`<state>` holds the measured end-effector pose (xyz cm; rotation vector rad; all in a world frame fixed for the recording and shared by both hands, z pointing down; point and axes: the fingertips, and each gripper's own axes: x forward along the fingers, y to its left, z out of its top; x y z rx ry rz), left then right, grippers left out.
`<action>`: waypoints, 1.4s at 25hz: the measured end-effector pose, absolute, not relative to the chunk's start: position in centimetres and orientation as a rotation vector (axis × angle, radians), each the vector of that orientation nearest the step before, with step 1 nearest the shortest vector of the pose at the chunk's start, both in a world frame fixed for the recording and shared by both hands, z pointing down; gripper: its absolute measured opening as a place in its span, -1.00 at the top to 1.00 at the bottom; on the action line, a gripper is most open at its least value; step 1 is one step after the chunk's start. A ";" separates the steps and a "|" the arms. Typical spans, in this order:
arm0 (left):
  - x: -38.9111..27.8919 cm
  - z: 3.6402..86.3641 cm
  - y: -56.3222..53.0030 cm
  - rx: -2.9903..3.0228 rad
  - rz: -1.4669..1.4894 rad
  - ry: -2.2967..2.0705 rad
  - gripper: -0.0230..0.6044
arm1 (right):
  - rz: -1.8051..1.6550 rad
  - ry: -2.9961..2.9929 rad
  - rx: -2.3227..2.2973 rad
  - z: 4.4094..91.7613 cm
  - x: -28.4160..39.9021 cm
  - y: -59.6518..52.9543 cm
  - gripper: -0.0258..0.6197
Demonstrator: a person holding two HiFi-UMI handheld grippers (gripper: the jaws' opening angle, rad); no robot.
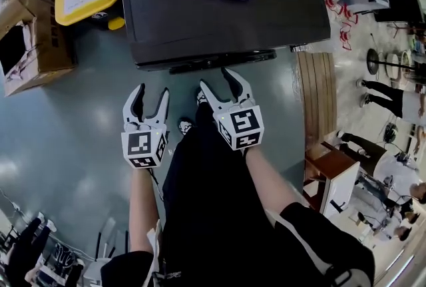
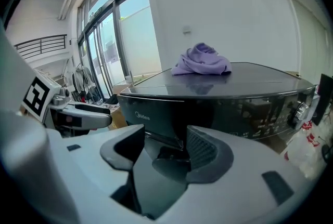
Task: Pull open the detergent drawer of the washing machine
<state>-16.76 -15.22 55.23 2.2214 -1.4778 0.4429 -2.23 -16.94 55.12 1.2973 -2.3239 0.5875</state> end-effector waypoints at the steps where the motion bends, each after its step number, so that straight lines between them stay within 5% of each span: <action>1: -16.8 55.3 -15.6 2.225 0.452 -1.479 0.13 | 0.591 -2.323 1.297 55.2 -2.4 -17.3 0.12; 35: -17.7 55.6 -20.5 2.168 0.342 -1.532 0.13 | 0.589 -2.314 1.348 55.7 -2.9 -20.4 0.14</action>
